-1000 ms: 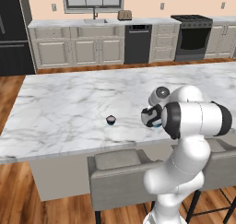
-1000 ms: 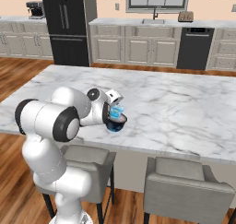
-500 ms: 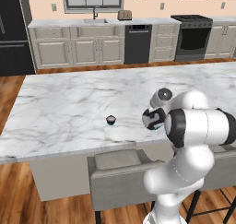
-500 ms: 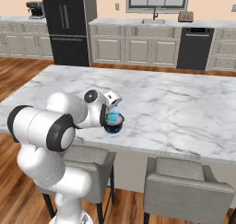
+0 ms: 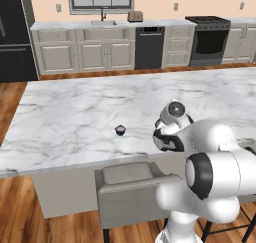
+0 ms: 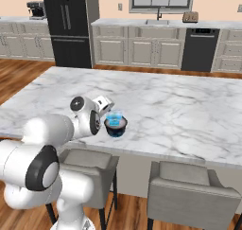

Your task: Stack the yogurt containers by placing the smaller containers on top of the larger containers.

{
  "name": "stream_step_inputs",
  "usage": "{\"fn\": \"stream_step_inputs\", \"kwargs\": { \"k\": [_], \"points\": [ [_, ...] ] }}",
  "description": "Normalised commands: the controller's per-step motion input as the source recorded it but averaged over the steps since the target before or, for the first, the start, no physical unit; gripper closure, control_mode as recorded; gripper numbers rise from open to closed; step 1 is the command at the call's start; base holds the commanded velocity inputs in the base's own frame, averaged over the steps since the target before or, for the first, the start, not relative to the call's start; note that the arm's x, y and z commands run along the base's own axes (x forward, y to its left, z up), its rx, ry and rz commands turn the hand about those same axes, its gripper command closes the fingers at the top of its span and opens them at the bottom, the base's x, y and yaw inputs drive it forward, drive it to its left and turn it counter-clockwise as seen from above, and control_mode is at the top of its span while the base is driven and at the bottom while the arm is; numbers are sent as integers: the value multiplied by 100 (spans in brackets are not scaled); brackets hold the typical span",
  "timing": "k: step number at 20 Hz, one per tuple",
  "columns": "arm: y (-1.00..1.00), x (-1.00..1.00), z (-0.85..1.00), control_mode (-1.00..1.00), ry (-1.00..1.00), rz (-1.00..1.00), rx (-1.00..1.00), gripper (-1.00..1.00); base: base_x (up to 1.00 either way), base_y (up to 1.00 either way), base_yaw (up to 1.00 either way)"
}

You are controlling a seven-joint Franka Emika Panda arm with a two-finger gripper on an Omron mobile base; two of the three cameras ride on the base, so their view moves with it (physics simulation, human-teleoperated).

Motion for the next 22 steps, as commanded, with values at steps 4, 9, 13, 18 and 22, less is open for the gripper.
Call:
{"fn": "stream_step_inputs", "kwargs": {
  "k": [4, 9, 13, 18, 22],
  "points": [
    [36, -27, 65, -100, 0, 0, 0, -100, 0, 0, 0],
    [46, -7, 74, -100, 7, 0, 6, -100, 0, 0, 0],
    [46, -21, 67, -100, 26, 0, 13, -100, 0, 0, 0],
    [49, -25, 15, -100, 21, 2, 9, -100, 0, 0, 0],
    [49, -2, -23, -100, 26, 7, 1, -100, 0, 0, 0]
  ]
}}
